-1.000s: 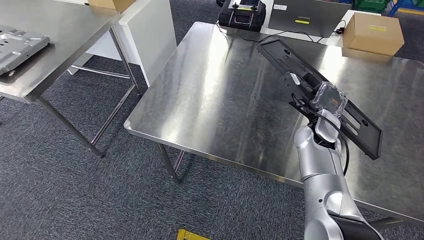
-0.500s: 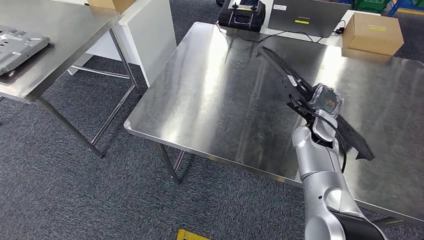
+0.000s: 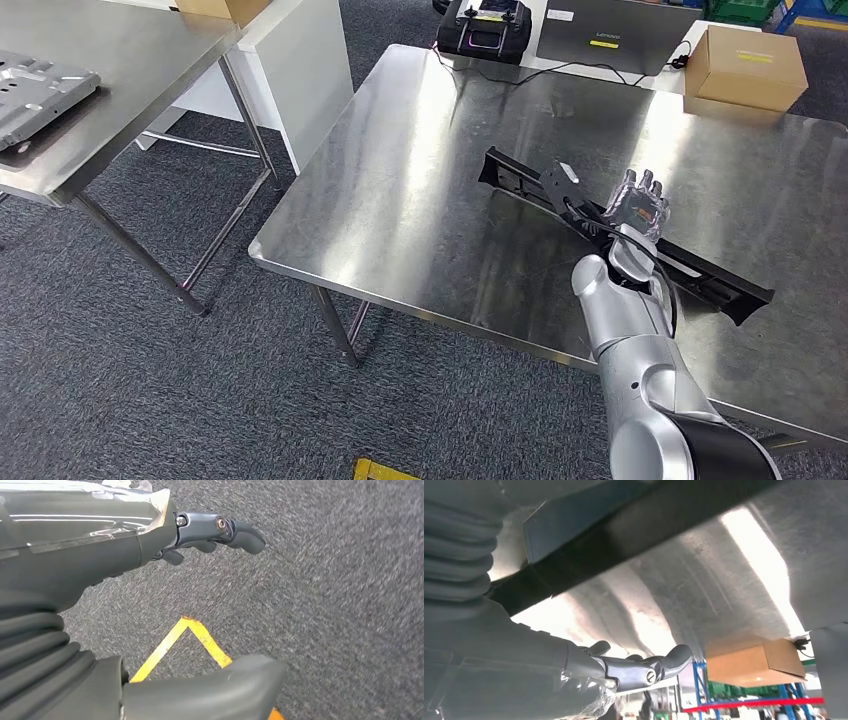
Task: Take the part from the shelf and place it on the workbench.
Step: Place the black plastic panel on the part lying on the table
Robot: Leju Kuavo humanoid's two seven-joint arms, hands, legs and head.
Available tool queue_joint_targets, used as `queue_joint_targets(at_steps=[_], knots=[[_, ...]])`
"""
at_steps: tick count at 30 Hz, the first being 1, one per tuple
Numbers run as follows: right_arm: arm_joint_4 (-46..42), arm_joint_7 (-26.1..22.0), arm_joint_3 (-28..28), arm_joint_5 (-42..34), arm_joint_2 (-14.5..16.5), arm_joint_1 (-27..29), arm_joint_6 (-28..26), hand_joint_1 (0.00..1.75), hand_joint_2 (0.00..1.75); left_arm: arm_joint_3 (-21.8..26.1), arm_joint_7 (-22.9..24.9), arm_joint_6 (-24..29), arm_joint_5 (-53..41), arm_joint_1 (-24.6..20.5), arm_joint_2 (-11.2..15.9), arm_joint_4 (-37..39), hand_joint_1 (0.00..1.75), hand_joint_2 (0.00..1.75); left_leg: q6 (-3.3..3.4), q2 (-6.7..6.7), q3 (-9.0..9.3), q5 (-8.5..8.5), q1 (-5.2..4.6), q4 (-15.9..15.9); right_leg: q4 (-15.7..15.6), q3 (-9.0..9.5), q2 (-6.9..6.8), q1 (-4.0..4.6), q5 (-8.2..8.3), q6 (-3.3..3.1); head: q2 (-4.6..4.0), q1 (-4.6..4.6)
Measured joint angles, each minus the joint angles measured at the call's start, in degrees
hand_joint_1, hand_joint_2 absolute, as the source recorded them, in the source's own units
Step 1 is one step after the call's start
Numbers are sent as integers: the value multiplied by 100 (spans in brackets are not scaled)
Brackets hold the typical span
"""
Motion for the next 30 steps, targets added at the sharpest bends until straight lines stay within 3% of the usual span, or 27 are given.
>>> queue_joint_targets(at_steps=[16,25,28,30], knots=[[412,-545,-258,-309,69,-78,520,0,0,-4,53,-96,-33,0,-9,0,0,0,2,0,17,-2,-7,1,-5,27,0,0,0,1,0,1],[409,-1353,-413,-547,332,-208,894,0,0,-3,81,-99,14,0,-10,0,0,0,2,0,15,-3,-6,1,-5,25,0,0,0,1,0,1],[97,-1541,-410,-618,461,-214,560,0,0,-4,55,-120,9,-1,-13,0,0,0,2,-2,20,-2,-6,1,-5,25,0,0,0,1,0,1],[-486,-1753,-392,-865,538,-50,-64,0,0,-4,14,-127,-7,0,-17,0,0,0,1,-11,23,-1,-6,2,-5,25,-7,1,-1,1,0,1]])
